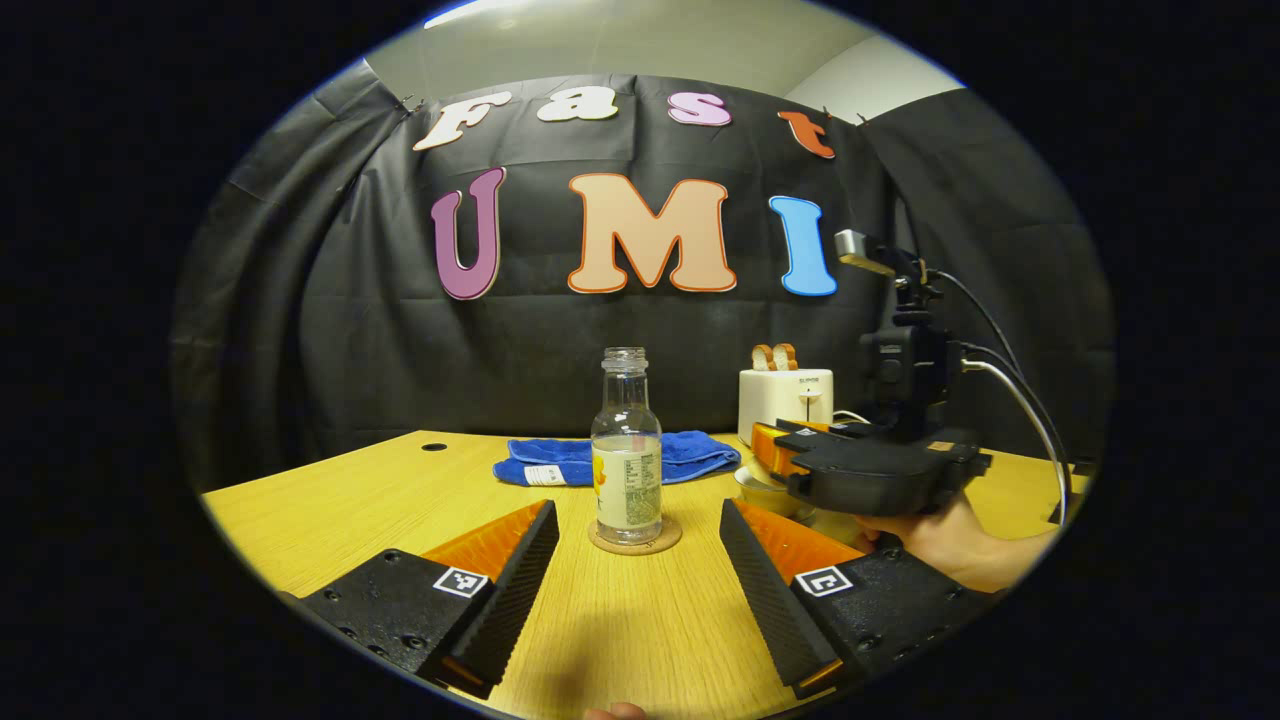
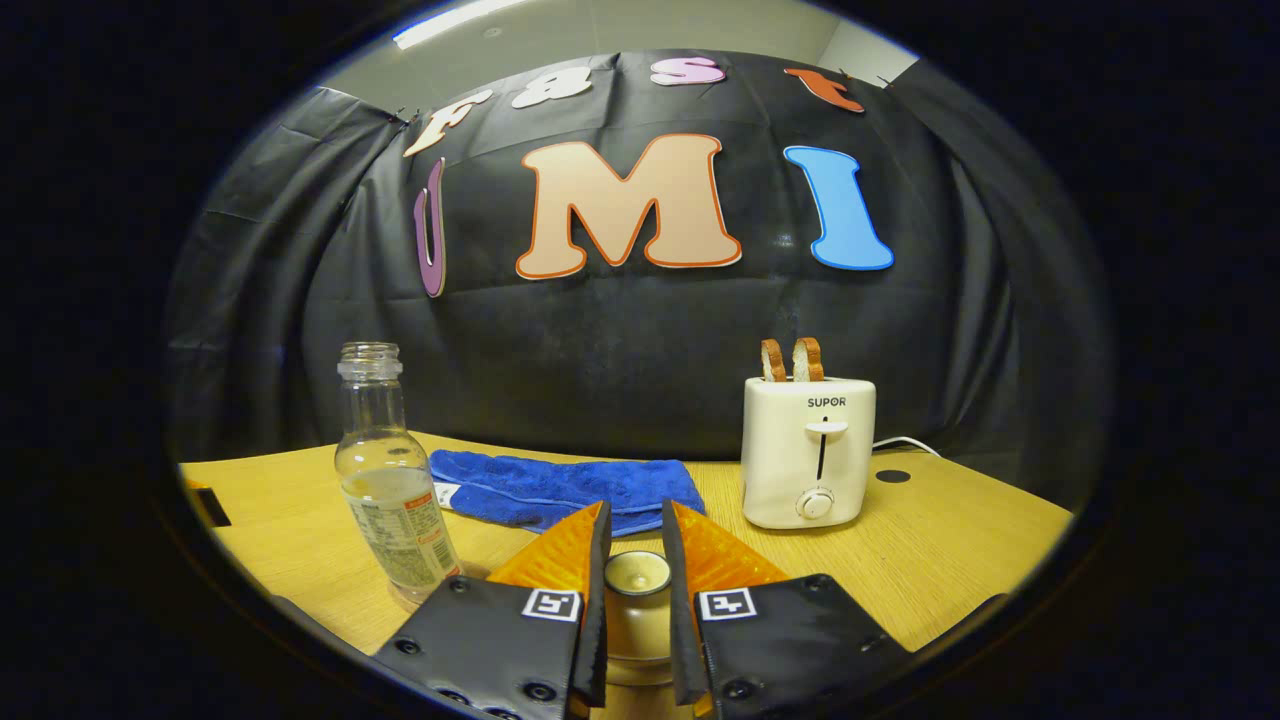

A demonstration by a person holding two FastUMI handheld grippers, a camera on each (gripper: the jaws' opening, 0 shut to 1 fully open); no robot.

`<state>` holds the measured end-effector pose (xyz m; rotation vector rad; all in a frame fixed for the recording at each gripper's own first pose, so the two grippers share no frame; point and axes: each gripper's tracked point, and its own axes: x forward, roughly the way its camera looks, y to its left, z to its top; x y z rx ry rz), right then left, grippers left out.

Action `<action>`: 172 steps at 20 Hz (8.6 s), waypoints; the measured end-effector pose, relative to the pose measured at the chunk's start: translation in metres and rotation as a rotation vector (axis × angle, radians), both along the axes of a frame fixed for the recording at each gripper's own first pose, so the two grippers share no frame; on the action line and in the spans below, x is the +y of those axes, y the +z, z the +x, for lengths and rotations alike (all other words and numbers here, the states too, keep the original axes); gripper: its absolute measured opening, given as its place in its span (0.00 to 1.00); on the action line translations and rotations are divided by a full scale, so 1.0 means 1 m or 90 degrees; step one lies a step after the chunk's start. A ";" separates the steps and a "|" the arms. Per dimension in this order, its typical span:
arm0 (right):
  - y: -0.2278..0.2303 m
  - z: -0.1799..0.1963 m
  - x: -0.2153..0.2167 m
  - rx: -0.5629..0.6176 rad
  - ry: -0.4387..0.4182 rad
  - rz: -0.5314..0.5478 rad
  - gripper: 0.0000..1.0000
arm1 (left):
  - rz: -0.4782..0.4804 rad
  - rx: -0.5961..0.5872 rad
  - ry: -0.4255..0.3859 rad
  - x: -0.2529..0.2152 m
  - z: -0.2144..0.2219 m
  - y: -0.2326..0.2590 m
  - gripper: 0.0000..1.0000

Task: Open the teacup lid with one hand, grasp the water bottle and pour water into the teacup with the other hand; after pouring, place the water bottle on the coaster and then close the teacup lid.

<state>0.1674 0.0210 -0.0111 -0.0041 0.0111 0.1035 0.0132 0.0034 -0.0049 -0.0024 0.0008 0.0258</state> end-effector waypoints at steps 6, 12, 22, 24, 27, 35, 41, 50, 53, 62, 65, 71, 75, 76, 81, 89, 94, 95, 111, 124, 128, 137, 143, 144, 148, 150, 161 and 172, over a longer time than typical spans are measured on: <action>0.003 -0.022 -0.012 -0.002 0.003 0.000 0.29 | 0.002 0.001 -0.009 -0.002 0.051 0.004 0.95; 0.006 -0.053 -0.029 -0.003 0.018 0.001 0.29 | 0.002 0.005 -0.010 -0.002 0.089 0.002 0.95; 0.009 -0.090 -0.046 -0.005 0.031 0.002 0.29 | 0.002 0.004 -0.001 0.006 0.117 0.002 0.95; 0.009 -0.095 -0.048 -0.004 0.033 0.002 0.29 | 0.002 0.004 0.001 0.007 0.124 0.002 0.95; 0.010 -0.105 -0.049 -0.004 0.041 0.002 0.29 | 0.002 0.004 -0.001 0.009 0.138 0.002 0.95; 0.011 -0.115 -0.052 -0.003 0.042 0.002 0.29 | 0.001 0.006 -0.007 0.012 0.156 0.000 0.70; 0.011 -0.115 -0.053 -0.002 0.040 0.001 0.29 | 0.010 0.015 -0.010 0.009 0.157 -0.003 0.66; 0.014 -0.131 -0.081 -0.005 0.000 0.001 0.29 | 0.501 0.050 -0.057 0.002 0.158 -0.018 0.67; 0.015 -0.135 -0.090 -0.006 -0.009 0.001 0.29 | 0.615 0.069 -0.079 0.003 0.157 -0.029 0.67; 0.016 -0.142 -0.114 -0.006 -0.034 0.001 0.28 | 0.938 0.126 -0.121 0.006 0.155 -0.029 0.67; 0.017 -0.143 -0.113 -0.007 -0.033 0.000 0.28 | 0.993 0.134 -0.134 0.001 0.159 -0.026 0.67; 0.017 -0.142 -0.114 -0.006 -0.031 0.000 0.28 | 1.088 0.141 -0.143 0.001 0.162 -0.020 0.68; 0.017 -0.143 -0.113 -0.006 -0.030 0.000 0.28 | 1.121 0.143 -0.149 0.001 0.162 -0.016 0.68; 0.016 -0.143 -0.114 -0.006 -0.030 0.000 0.28 | 1.128 0.144 -0.150 0.001 0.162 -0.015 0.67; 0.016 -0.143 -0.114 -0.007 -0.029 0.000 0.28 | 1.170 0.145 -0.155 -0.001 0.164 -0.008 0.67; 0.017 -0.142 -0.113 -0.006 -0.027 0.000 0.28 | 1.226 0.155 -0.177 -0.006 0.168 -0.005 0.68; 0.016 -0.142 -0.113 -0.006 -0.025 0.000 0.28 | 1.262 0.159 -0.186 -0.008 0.169 -0.001 0.67; 0.016 -0.143 -0.113 -0.006 -0.024 0.000 0.28 | 1.271 0.159 -0.186 -0.009 0.170 0.001 0.67; 0.017 -0.144 -0.113 -0.005 -0.019 0.005 0.28 | 1.382 0.151 -0.207 -0.027 0.173 0.021 0.67; 0.016 -0.143 -0.113 -0.004 -0.017 0.010 0.28 | 1.380 0.151 -0.208 -0.028 0.177 0.022 0.67; 0.016 -0.143 -0.113 -0.004 -0.017 0.011 0.28 | 1.362 0.154 -0.209 -0.025 0.178 0.019 0.67; 0.018 -0.143 -0.112 -0.004 -0.016 0.006 0.28 | 1.095 0.165 -0.215 -0.025 0.175 -0.001 0.67; 0.016 -0.143 -0.112 -0.005 -0.017 0.004 0.29 | 0.694 0.127 -0.148 -0.013 0.192 -0.028 0.66; 0.017 -0.143 -0.112 -0.005 -0.019 0.002 0.28 | 0.614 0.108 -0.130 -0.014 0.194 -0.031 0.67; 0.016 -0.144 -0.113 -0.006 -0.023 -0.001 0.28 | 0.276 0.026 -0.080 -0.023 0.197 -0.036 0.66; 0.016 -0.143 -0.113 -0.006 -0.023 -0.001 0.28 | 0.187 -0.005 -0.069 -0.023 0.200 -0.036 0.66; 0.016 -0.142 -0.115 -0.006 -0.028 -0.001 0.28 | -0.002 -0.017 -0.036 -0.024 0.212 -0.049 0.65; 0.017 -0.143 -0.115 -0.007 -0.028 -0.001 0.28 | 0.006 -0.005 -0.016 -0.026 0.226 -0.063 0.66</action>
